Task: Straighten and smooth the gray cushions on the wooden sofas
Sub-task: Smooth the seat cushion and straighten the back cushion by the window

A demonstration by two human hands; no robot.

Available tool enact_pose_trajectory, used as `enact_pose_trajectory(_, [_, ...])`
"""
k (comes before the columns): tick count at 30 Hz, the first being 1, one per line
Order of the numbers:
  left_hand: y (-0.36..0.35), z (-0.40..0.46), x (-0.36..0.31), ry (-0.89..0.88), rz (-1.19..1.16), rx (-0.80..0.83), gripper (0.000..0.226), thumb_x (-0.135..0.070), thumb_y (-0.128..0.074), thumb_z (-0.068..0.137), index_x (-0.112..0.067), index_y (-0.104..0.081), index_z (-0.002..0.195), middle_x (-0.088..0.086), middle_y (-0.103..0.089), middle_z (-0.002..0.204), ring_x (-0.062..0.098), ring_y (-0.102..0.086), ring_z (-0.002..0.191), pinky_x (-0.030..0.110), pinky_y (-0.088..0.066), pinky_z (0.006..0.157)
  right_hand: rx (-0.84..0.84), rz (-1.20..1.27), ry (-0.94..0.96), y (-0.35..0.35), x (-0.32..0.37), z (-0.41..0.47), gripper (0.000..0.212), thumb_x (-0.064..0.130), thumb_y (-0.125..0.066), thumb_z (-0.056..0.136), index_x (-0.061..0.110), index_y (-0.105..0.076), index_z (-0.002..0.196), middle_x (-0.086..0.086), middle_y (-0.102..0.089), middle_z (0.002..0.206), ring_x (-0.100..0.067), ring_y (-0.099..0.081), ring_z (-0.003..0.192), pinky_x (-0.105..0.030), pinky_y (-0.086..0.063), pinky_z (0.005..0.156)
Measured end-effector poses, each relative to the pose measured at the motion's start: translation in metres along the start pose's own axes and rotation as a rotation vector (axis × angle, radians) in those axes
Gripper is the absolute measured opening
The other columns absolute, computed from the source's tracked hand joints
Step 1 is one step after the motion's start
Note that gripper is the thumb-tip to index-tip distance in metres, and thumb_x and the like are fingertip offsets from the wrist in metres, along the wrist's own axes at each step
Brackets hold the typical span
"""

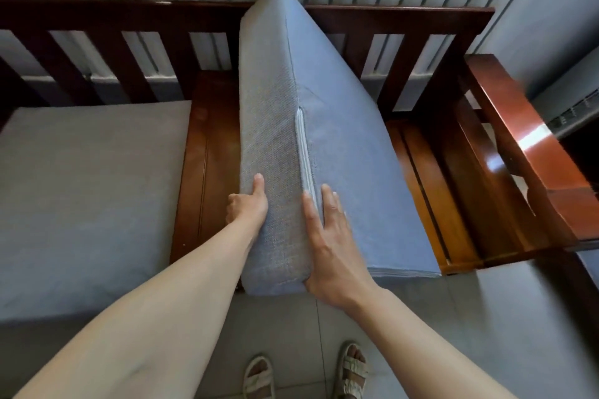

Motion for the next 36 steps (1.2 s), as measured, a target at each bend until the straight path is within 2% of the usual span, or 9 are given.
enact_pose_trajectory(4, [0.003,0.023,0.007,-0.008,-0.098,0.002,0.094,-0.071,-0.039,0.086,-0.002,-0.021,0.148,0.017,-0.037,0.147,0.035,-0.039,0.133,0.047,-0.032,0.11,-0.029,0.078,0.048,-0.019,0.005,0.015,0.128,0.013,-0.076,0.071,0.036,0.03,0.138,-0.005,0.028,0.155,-0.023,0.026,0.143,-0.046,0.001,0.119])
enact_pose_trajectory(8, [0.001,0.024,0.013,-0.05,-0.053,-0.011,0.088,-0.067,-0.033,0.091,-0.002,-0.019,0.148,0.017,-0.034,0.149,0.035,-0.035,0.135,0.044,-0.029,0.108,-0.121,0.109,0.099,-0.028,-0.007,0.007,0.131,0.015,-0.086,0.062,0.026,0.014,0.147,-0.004,0.014,0.159,-0.022,0.015,0.147,-0.051,-0.013,0.118])
enact_pose_trajectory(11, [-0.001,0.02,0.021,-0.068,0.034,-0.034,0.084,-0.067,-0.028,0.092,-0.001,-0.026,0.145,0.019,-0.037,0.146,0.037,-0.038,0.132,0.043,-0.031,0.105,-0.153,0.131,0.103,-0.035,-0.009,-0.002,0.133,0.014,-0.089,0.06,0.022,0.01,0.149,0.0,0.011,0.159,-0.019,0.013,0.147,-0.051,-0.016,0.118])
enact_pose_trajectory(17, [-0.004,0.023,0.032,-0.054,0.06,-0.06,0.088,-0.071,-0.027,0.089,-0.002,-0.033,0.143,0.02,-0.043,0.141,0.037,-0.043,0.128,0.042,-0.035,0.102,-0.227,0.093,0.138,-0.047,-0.013,-0.011,0.132,-0.01,-0.079,0.059,0.019,0.011,0.151,-0.002,0.009,0.16,-0.021,0.007,0.148,-0.046,-0.017,0.118])
enact_pose_trajectory(21, [-0.006,0.027,0.036,-0.05,0.069,-0.077,0.087,-0.071,-0.027,0.089,-0.002,-0.036,0.141,0.02,-0.044,0.14,0.036,-0.043,0.127,0.042,-0.034,0.102,-0.259,0.101,0.129,-0.057,-0.008,-0.012,0.126,-0.019,-0.069,0.06,0.018,0.01,0.151,-0.002,0.009,0.16,-0.021,0.01,0.148,-0.044,-0.008,0.117])
enact_pose_trajectory(25, [-0.004,0.035,0.02,-0.062,0.048,-0.097,0.086,-0.07,-0.028,0.09,-0.003,-0.036,0.142,0.019,-0.043,0.142,0.036,-0.042,0.128,0.042,-0.033,0.103,-0.237,0.149,0.173,-0.05,-0.017,0.011,0.126,-0.016,-0.073,0.057,0.022,0.001,0.151,-0.001,0.005,0.16,-0.02,0.006,0.148,-0.049,-0.016,0.118])
enact_pose_trajectory(27, [-0.004,0.039,0.017,-0.078,0.037,-0.088,0.086,-0.071,-0.029,0.089,-0.003,-0.037,0.142,0.018,-0.044,0.142,0.036,-0.043,0.128,0.042,-0.034,0.103,-0.227,0.166,0.15,-0.047,-0.016,0.015,0.125,-0.015,-0.074,0.056,0.026,-0.002,0.15,0.004,0.005,0.16,-0.017,0.008,0.148,-0.048,-0.011,0.119])
enact_pose_trajectory(30, [-0.005,0.038,0.029,-0.085,0.027,-0.062,0.086,-0.071,-0.029,0.089,-0.003,-0.037,0.142,0.019,-0.044,0.141,0.036,-0.044,0.127,0.042,-0.035,0.101,-0.229,0.176,0.091,-0.055,-0.007,0.001,0.128,-0.02,-0.068,0.057,0.033,0.004,0.15,0.011,0.01,0.159,-0.013,0.012,0.147,-0.049,-0.006,0.118])
enact_pose_trajectory(36, [-0.004,0.027,0.047,-0.083,0.01,-0.047,0.085,-0.071,-0.028,0.09,-0.003,-0.035,0.142,0.019,-0.045,0.139,0.036,-0.044,0.125,0.042,-0.036,0.098,-0.242,0.158,0.074,-0.066,-0.005,-0.018,0.132,-0.021,-0.069,0.055,0.03,0.006,0.151,0.008,0.011,0.16,-0.016,0.01,0.147,-0.048,-0.003,0.115])
Point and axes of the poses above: each hand's wrist, its own z-axis towards the middle knuckle, its own y-axis out of the back of the hand, x = y × z, the point moved 1 cm from there along z, towards the middle knuckle
